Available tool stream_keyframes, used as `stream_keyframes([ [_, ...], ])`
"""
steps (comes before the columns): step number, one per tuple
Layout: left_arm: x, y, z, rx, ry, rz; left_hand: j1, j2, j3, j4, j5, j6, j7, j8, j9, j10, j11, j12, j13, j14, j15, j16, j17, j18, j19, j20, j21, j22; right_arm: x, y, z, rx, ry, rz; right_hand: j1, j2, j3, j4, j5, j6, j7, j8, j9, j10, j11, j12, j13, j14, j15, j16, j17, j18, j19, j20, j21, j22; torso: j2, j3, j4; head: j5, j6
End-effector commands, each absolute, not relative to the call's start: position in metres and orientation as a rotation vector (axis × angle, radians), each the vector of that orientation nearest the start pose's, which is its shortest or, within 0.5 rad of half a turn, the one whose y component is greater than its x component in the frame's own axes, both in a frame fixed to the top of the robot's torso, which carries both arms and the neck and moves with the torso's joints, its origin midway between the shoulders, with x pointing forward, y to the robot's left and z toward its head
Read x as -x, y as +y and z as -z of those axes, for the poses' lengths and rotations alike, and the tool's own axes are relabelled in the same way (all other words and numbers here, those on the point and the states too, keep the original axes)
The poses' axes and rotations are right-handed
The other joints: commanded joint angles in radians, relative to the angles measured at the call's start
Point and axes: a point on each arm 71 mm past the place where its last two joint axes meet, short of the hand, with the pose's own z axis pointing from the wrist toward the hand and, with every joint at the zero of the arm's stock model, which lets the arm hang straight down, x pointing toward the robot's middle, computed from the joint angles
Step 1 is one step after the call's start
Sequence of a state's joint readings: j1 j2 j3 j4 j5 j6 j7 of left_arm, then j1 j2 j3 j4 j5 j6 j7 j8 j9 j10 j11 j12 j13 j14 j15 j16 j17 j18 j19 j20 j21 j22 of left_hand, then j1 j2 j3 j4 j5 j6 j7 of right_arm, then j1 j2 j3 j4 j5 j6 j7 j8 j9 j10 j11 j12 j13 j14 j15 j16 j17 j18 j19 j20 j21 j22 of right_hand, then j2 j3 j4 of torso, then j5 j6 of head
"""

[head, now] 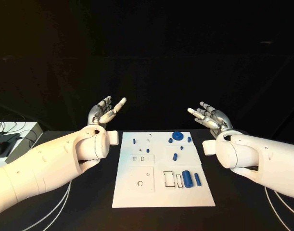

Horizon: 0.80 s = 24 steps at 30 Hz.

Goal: Assemble the parts on the task board

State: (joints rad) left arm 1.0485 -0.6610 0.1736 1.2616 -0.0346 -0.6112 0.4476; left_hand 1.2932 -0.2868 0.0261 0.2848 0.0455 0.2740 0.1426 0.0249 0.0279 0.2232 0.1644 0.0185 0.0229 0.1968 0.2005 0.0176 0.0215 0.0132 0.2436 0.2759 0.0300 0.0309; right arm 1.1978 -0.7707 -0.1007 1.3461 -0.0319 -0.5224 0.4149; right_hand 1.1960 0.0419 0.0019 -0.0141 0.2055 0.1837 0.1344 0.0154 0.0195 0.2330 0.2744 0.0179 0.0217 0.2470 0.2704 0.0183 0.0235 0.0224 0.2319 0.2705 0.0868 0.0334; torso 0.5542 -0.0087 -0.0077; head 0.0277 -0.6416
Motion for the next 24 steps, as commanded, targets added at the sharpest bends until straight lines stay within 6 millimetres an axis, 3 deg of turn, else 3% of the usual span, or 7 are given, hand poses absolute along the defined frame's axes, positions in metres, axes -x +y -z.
stream_keyframes([
  [1,-0.538,0.216,0.200,1.228,1.145,1.334,0.048,-0.009,0.002,0.016,0.008,0.021,0.017,0.005,0.002,0.017,0.007,0.006,0.002,0.010,0.018,0.006,0.002,-0.013,0.010,0.015,0.004,0.002,-0.520,-0.236,0.209,-1.064,1.468,-1.329,0.070,0.003,0.000,-0.035,0.005,0.043,0.160,0.008,0.005,0.045,0.009,0.008,0.004,0.048,0.006,0.009,0.004,0.026,0.030,0.012,0.016,0.005,0.000,0.0000,-0.0001,0.000,0.000],
  [5,-0.539,0.216,0.200,1.228,1.144,1.336,0.053,-0.005,0.007,0.015,0.007,0.048,0.020,0.008,0.004,0.048,0.013,0.009,0.004,0.054,0.033,0.012,0.006,-0.009,0.021,0.012,0.008,0.004,-0.527,-0.243,0.206,-1.040,1.506,-1.334,0.129,0.002,0.008,-0.091,-0.004,0.147,0.153,0.015,0.011,0.167,-0.008,0.014,0.011,0.184,-0.013,0.016,0.011,0.048,0.111,0.003,0.048,0.013,0.000,0.0000,-0.0001,0.000,0.000],
  [9,-0.539,0.216,0.200,1.228,1.144,1.336,0.075,0.074,0.102,0.011,0.005,0.231,0.039,0.034,0.017,0.289,0.057,0.032,0.016,0.329,0.026,0.052,0.023,0.060,0.341,-0.018,0.097,0.050,-0.529,-0.245,0.204,-1.030,1.520,-1.335,0.178,0.001,0.024,-0.141,-0.004,0.315,0.132,0.024,0.020,0.393,-0.042,0.023,0.021,0.486,-0.055,0.032,0.025,0.076,0.348,-0.026,0.138,0.035,0.000,0.0000,-0.0001,0.000,0.000],
  [11,-0.535,0.221,0.208,1.213,1.182,1.403,0.075,0.113,0.119,0.001,0.003,0.321,0.044,0.037,0.020,0.425,0.058,0.036,0.023,0.489,0.009,0.059,0.031,0.089,0.486,-0.025,0.139,0.065,-0.532,-0.253,0.196,-0.689,1.489,-1.179,0.191,0.005,0.034,-0.155,-0.002,0.419,0.119,0.033,0.026,0.538,-0.061,0.034,0.026,0.645,-0.076,0.042,0.032,0.081,0.459,-0.042,0.175,0.043,0.002,-0.0010,0.0002,-0.011,-0.029],
  [13,-0.535,0.222,0.209,1.201,1.192,1.410,0.078,0.140,0.121,-0.013,0.005,0.425,0.047,0.049,0.026,0.578,0.035,0.044,0.030,0.723,-0.018,0.096,0.048,0.122,0.567,-0.041,0.178,0.077,-0.533,-0.253,0.195,-0.611,1.489,-1.136,0.197,0.007,0.048,-0.171,0.000,0.535,0.102,0.034,0.029,0.698,-0.083,0.032,0.034,0.780,-0.101,0.044,0.034,0.082,0.529,-0.066,0.197,0.046,0.002,-0.0014,0.0000,-0.012,-0.031],
  [16,-0.533,0.223,0.210,1.176,1.215,1.415,0.080,0.174,0.108,-0.050,0.011,0.617,0.043,0.074,0.036,0.810,-0.002,0.065,0.040,0.862,-0.061,0.127,0.058,0.153,0.670,-0.063,0.225,0.091,-0.533,-0.253,0.194,-0.459,1.498,-1.055,0.195,0.013,0.098,-0.196,0.006,0.704,0.078,0.042,0.037,0.816,-0.111,0.040,0.036,0.855,-0.131,0.044,0.037,0.072,0.584,-0.098,0.213,0.047,0.004,-0.0027,-0.0005,-0.017,-0.033],
  [24,-0.521,0.223,0.205,1.087,1.287,1.434,0.127,0.224,0.094,-0.142,0.005,0.788,0.021,0.067,0.037,0.967,-0.055,0.043,0.037,1.081,-0.136,0.179,0.092,0.167,0.834,-0.127,0.308,0.118,-0.535,-0.252,0.198,-0.204,1.509,-0.879,0.179,-0.014,0.141,-0.229,0.019,0.890,0.032,0.054,0.049,0.992,-0.180,0.040,0.037,1.144,-0.241,0.117,0.070,0.073,0.787,-0.218,0.359,0.115,0.028,-0.0025,0.0078,-0.030,-0.034],
])
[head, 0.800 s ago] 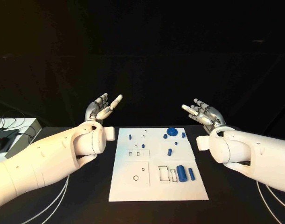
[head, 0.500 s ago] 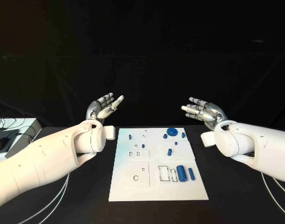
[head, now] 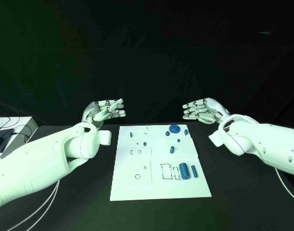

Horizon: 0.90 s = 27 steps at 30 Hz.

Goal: Assemble the parts on the task board

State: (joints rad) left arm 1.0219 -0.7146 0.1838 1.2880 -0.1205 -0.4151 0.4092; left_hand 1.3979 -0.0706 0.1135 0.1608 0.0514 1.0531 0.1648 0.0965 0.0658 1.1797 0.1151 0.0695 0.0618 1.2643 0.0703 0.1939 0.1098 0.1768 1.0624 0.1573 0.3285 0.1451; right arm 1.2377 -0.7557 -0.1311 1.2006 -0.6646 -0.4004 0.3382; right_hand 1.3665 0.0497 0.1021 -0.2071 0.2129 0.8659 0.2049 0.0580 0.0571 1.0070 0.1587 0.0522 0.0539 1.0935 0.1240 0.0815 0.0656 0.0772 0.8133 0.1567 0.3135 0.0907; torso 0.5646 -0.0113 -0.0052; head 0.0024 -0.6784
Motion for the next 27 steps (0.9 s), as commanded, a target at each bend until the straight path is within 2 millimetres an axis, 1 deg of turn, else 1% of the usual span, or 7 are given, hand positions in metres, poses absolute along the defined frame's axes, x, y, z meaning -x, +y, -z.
stream_keyframes([
  [1,-0.518,0.222,0.204,1.070,1.297,1.440,0.038,0.012,0.015,-0.028,-0.001,0.010,-0.001,-0.009,-0.002,0.010,-0.005,-0.010,-0.002,0.012,-0.007,-0.001,0.005,0.000,0.017,-0.013,0.011,0.004,-0.535,-0.252,0.198,-0.178,1.512,-0.857,0.007,-0.028,0.035,-0.035,0.011,0.218,-0.042,0.011,0.012,0.230,-0.072,0.007,0.006,0.356,-0.112,0.080,0.042,0.022,0.245,-0.125,0.168,0.076,0.022,0.0001,0.0066,-0.007,0.005],
  [5,-0.508,0.221,0.197,1.024,1.325,1.470,0.052,0.013,0.022,-0.052,-0.002,0.025,-0.005,-0.028,-0.001,0.016,-0.011,-0.010,-0.003,0.065,-0.024,0.028,0.031,-0.017,0.055,-0.052,0.051,0.024,-0.536,-0.250,0.198,-0.101,1.532,-0.762,-0.008,-0.048,0.013,-0.028,0.033,0.228,-0.057,0.006,0.010,0.260,-0.094,0.004,0.006,0.423,-0.155,0.321,0.160,0.026,0.351,-0.190,0.296,0.150,0.042,-0.0030,0.0163,-0.022,0.013],
  [12,-0.495,0.218,0.183,0.987,1.334,1.521,0.025,0.014,0.018,-0.073,-0.001,0.025,-0.008,-0.033,-0.002,0.013,-0.014,-0.010,-0.002,0.050,-0.034,0.102,0.119,-0.077,0.035,-0.113,0.136,0.076,-0.544,-0.250,0.190,-0.101,1.529,-0.691,-0.044,-0.107,-0.001,-0.023,0.072,0.193,-0.035,0.003,0.008,0.122,-0.056,0.009,0.006,0.384,-0.141,0.529,0.324,0.029,0.362,-0.202,0.383,0.220,0.067,-0.0115,0.0300,-0.040,0.025],
  [15,-0.492,0.217,0.178,0.978,1.334,1.539,0.020,0.014,0.019,-0.078,-0.002,0.028,-0.015,-0.033,-0.002,0.016,-0.016,-0.011,-0.003,0.035,-0.035,0.115,0.141,-0.084,0.018,-0.118,0.155,0.087,-0.548,-0.250,0.189,-0.135,1.559,-0.683,-0.032,-0.143,-0.001,0.010,0.078,0.146,-0.037,0.004,0.007,-0.095,-0.013,0.044,0.003,0.195,-0.098,0.412,0.322,0.044,0.370,-0.177,0.377,0.220,0.075,-0.0147,0.0349,-0.045,0.029],
  [16,-0.491,0.216,0.177,0.976,1.334,1.542,0.019,0.014,0.020,-0.079,-0.002,0.031,-0.017,-0.034,-0.002,0.018,-0.017,-0.011,-0.003,0.031,-0.036,0.119,0.147,-0.085,0.014,-0.119,0.161,0.091,-0.549,-0.250,0.189,-0.141,1.568,-0.679,-0.004,-0.171,0.027,0.098,0.075,0.114,-0.046,0.007,0.014,-0.099,-0.017,0.014,0.002,0.224,-0.070,0.254,0.249,0.077,0.356,-0.139,0.318,0.188,0.079,-0.0154,0.0371,-0.047,0.031],
  [21,-0.488,0.216,0.174,0.971,1.335,1.555,0.013,0.011,0.023,-0.081,-0.001,0.028,-0.014,-0.033,-0.002,0.014,-0.015,-0.010,-0.002,0.018,-0.034,0.126,0.168,-0.087,-0.006,-0.119,0.185,0.101,-0.552,-0.246,0.187,-0.131,1.578,-0.684,0.061,-0.173,0.007,0.140,0.063,0.148,-0.049,0.012,0.015,0.062,-0.050,0.058,0.007,0.420,-0.133,0.219,0.282,0.103,0.509,-0.163,0.361,0.210,0.091,-0.0194,0.0466,-0.053,0.031],
  [27,-0.487,0.215,0.172,0.968,1.342,1.565,0.012,0.011,0.024,-0.080,-0.002,0.032,-0.021,-0.033,-0.002,0.018,-0.017,-0.011,-0.003,0.015,-0.034,0.125,0.172,-0.087,-0.012,-0.119,0.192,0.103,-0.554,-0.241,0.187,-0.088,1.582,-0.660,0.011,-0.165,0.089,0.076,0.089,0.158,-0.038,0.007,0.010,0.276,-0.097,0.011,0.011,0.399,-0.166,0.671,0.517,0.013,0.641,-0.223,0.944,0.934,0.103,-0.0241,0.0566,-0.062,0.033],
])
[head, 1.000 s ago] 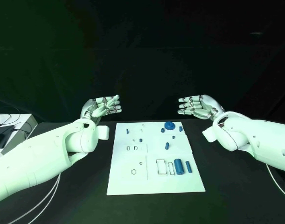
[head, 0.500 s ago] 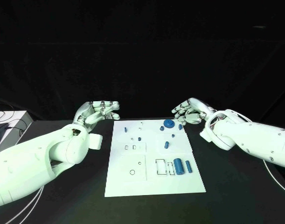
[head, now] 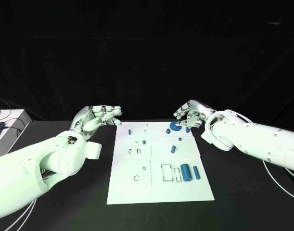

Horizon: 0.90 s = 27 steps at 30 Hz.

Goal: Assemble the parts on the task board

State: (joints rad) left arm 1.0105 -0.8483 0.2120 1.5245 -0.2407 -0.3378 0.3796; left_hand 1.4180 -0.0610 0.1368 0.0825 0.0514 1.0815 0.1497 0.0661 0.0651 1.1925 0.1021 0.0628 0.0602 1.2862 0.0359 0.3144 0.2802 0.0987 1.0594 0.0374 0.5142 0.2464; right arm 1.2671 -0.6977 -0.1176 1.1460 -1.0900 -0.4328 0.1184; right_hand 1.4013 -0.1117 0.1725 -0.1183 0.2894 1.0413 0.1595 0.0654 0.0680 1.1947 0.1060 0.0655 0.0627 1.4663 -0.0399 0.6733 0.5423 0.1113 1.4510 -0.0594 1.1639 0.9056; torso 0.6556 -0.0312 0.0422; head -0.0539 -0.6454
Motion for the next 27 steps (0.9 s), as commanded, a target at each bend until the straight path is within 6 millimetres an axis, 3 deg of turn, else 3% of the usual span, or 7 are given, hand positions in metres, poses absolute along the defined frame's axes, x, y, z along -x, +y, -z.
stream_keyframes([
  [1,-0.487,0.215,0.172,0.968,1.344,1.567,-0.009,0.001,0.000,-0.002,-0.002,0.004,-0.006,-0.003,-0.001,0.005,-0.004,-0.004,-0.001,-0.008,0.001,0.004,0.002,-0.009,-0.009,0.001,0.006,0.002,-0.555,-0.241,0.187,-0.082,1.584,-0.652,-0.049,0.002,0.049,-0.040,0.023,-0.032,0.008,-0.007,-0.001,0.076,-0.041,-0.007,-0.002,-0.004,0.004,0.131,0.062,-0.011,-0.030,-0.002,0.136,0.166,0.014,-0.0053,0.0110,-0.008,0.000],
  [6,-0.486,0.213,0.171,0.965,1.352,1.577,-0.017,-0.003,-0.004,0.003,-0.002,0.002,-0.006,-0.003,-0.001,0.003,-0.003,-0.004,-0.001,-0.011,0.003,-0.001,0.001,-0.009,-0.013,0.004,0.007,0.001,-0.556,-0.239,0.187,-0.026,1.586,-0.602,-0.084,-0.007,0.043,-0.053,0.073,-0.032,0.006,-0.003,-0.001,0.073,-0.035,-0.006,0.002,0.005,0.001,0.202,0.077,-0.009,-0.003,0.002,0.185,0.257,0.024,-0.0099,0.0179,-0.015,0.003],
  [8,-0.485,0.213,0.171,0.965,1.355,1.580,-0.020,-0.004,-0.005,0.006,-0.002,0.002,-0.006,-0.003,-0.001,0.002,-0.003,-0.004,-0.001,-0.011,0.003,-0.003,0.000,-0.009,-0.014,0.005,0.007,0.000,-0.557,-0.236,0.187,0.006,1.589,-0.582,-0.092,-0.005,0.045,-0.051,0.082,-0.024,0.005,-0.002,-0.001,0.067,-0.037,-0.005,0.001,-0.002,0.004,0.236,0.076,0.002,0.006,0.004,0.172,0.246,0.028,-0.0111,0.0215,-0.019,0.004],
  [13,-0.484,0.211,0.171,0.962,1.363,1.589,-0.026,-0.005,-0.009,0.012,-0.002,-0.001,-0.005,-0.003,-0.001,-0.001,-0.002,-0.004,-0.001,-0.008,0.004,-0.010,-0.002,-0.006,-0.015,0.009,0.005,-0.005,-0.557,-0.226,0.188,0.101,1.580,-0.526,-0.110,-0.012,0.052,-0.045,0.082,-0.006,0.002,-0.002,0.000,0.045,-0.030,-0.006,-0.001,-0.019,0.009,0.292,0.039,0.024,0.021,0.013,0.121,0.209,0.036,-0.0118,0.0295,-0.026,0.006],
  [16,-0.483,0.210,0.170,0.960,1.368,1.594,-0.028,-0.006,-0.009,0.014,-0.002,-0.001,-0.005,-0.003,-0.001,-0.001,-0.002,-0.004,-0.001,-0.008,0.004,-0.011,-0.003,-0.005,-0.015,0.010,0.005,-0.006,-0.557,-0.222,0.189,0.157,1.583,-0.487,-0.110,-0.021,0.054,-0.051,0.085,0.016,0.001,-0.003,0.000,-0.028,-0.013,-0.006,-0.002,-0.021,0.020,0.300,0.027,0.038,0.017,0.019,0.079,0.159,0.040,-0.0134,0.0354,-0.032,0.009],
  [20,-0.481,0.208,0.169,0.956,1.373,1.602,-0.029,-0.006,-0.010,0.016,-0.002,-0.002,-0.004,-0.003,-0.001,-0.003,-0.001,-0.004,-0.001,-0.004,0.005,-0.018,-0.005,-0.002,-0.013,0.013,0.003,-0.011,-0.556,-0.216,0.191,0.228,1.585,-0.441,-0.102,-0.020,0.043,-0.063,0.076,0.032,-0.016,-0.005,-0.002,-0.060,-0.012,-0.006,-0.002,-0.028,0.021,0.326,-0.013,0.042,0.033,0.022,0.041,0.143,0.045,-0.0161,0.0404,-0.038,0.009],
  [27,-0.479,0.207,0.168,0.952,1.379,1.607,-0.031,-0.008,-0.012,0.019,-0.002,-0.007,0.000,-0.003,-0.001,-0.009,0.001,-0.004,-0.001,-0.002,0.007,-0.023,-0.006,-0.001,-0.011,0.015,0.002,-0.017,-0.554,-0.210,0.194,0.295,1.589,-0.398,-0.099,-0.018,0.029,-0.062,0.064,0.057,-0.025,-0.004,-0.001,-0.079,-0.010,-0.006,-0.002,-0.035,0.024,0.351,-0.049,0.044,0.044,0.024,0.014,0.144,0.054,-0.0189,0.0447,-0.051,0.008],
])
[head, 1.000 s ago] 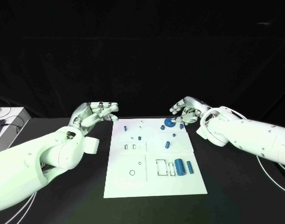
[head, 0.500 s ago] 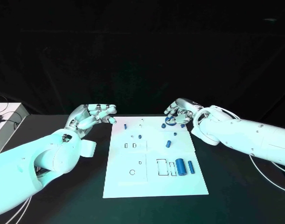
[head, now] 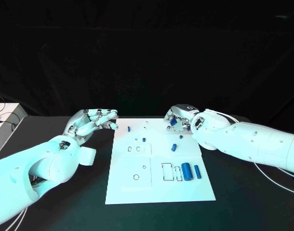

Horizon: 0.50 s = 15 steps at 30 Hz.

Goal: Assemble the parts on the task board

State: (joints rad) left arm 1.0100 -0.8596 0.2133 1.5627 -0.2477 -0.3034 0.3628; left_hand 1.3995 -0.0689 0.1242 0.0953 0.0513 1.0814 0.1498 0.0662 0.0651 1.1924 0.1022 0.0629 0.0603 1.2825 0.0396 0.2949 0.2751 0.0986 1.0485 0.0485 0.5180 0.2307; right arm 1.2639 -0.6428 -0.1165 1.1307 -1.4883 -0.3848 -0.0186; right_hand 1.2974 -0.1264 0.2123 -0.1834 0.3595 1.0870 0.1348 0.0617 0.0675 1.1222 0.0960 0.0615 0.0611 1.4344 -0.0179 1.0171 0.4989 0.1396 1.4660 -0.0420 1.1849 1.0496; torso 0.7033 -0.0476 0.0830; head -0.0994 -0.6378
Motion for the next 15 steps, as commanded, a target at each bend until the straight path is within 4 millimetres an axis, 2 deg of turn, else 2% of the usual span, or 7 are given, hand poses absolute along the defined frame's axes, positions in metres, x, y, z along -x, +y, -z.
stream_keyframes([
  [1,-0.4793,0.2070,0.1684,0.952,1.379,1.607,-0.013,0.000,0.000,0.006,-0.002,-0.007,0.000,-0.003,-0.001,-0.009,0.002,-0.004,-0.001,0.002,0.003,-0.004,-0.001,-0.001,-0.001,0.004,-0.002,-0.002,-0.5537,-0.2092,0.1946,0.300,1.590,-0.394,0.004,-0.003,-0.014,0.005,-0.010,0.014,-0.001,0.000,-0.001,-0.008,0.000,-0.002,0.000,-0.003,0.002,0.008,-0.006,0.016,0.029,0.006,-0.008,0.001,0.009,-0.0033,0.0047,-0.007,0.001],
  [12,-0.4770,0.2053,0.1666,0.946,1.377,1.616,-0.017,-0.001,-0.002,0.006,-0.002,-0.014,0.005,-0.003,-0.001,-0.017,0.005,-0.004,-0.001,-0.007,0.008,-0.015,-0.005,-0.004,-0.007,0.006,-0.011,-0.014,-0.5542,-0.2097,0.1991,0.343,1.579,-0.308,0.021,-0.005,-0.023,0.028,-0.006,0.024,0.003,0.000,-0.001,-0.024,0.005,-0.002,0.000,-0.012,0.005,0.037,-0.050,0.017,0.041,0.008,-0.047,0.032,0.021,-0.0113,0.0144,-0.013,0.002],
  [15,-0.4767,0.2055,0.1663,0.945,1.377,1.616,-0.017,-0.001,-0.002,0.006,-0.002,-0.014,0.005,-0.003,-0.001,-0.017,0.005,-0.004,-0.001,-0.007,0.008,-0.015,-0.005,-0.004,-0.007,0.006,-0.011,-0.014,-0.5547,-0.2105,0.1989,0.347,1.570,-0.293,0.023,-0.005,-0.021,0.030,-0.003,0.025,0.004,0.000,-0.001,-0.026,0.006,-0.003,0.000,-0.013,0.006,0.041,-0.054,0.018,0.043,0.009,-0.056,0.036,0.024,-0.0116,0.0161,-0.015,0.003],
])
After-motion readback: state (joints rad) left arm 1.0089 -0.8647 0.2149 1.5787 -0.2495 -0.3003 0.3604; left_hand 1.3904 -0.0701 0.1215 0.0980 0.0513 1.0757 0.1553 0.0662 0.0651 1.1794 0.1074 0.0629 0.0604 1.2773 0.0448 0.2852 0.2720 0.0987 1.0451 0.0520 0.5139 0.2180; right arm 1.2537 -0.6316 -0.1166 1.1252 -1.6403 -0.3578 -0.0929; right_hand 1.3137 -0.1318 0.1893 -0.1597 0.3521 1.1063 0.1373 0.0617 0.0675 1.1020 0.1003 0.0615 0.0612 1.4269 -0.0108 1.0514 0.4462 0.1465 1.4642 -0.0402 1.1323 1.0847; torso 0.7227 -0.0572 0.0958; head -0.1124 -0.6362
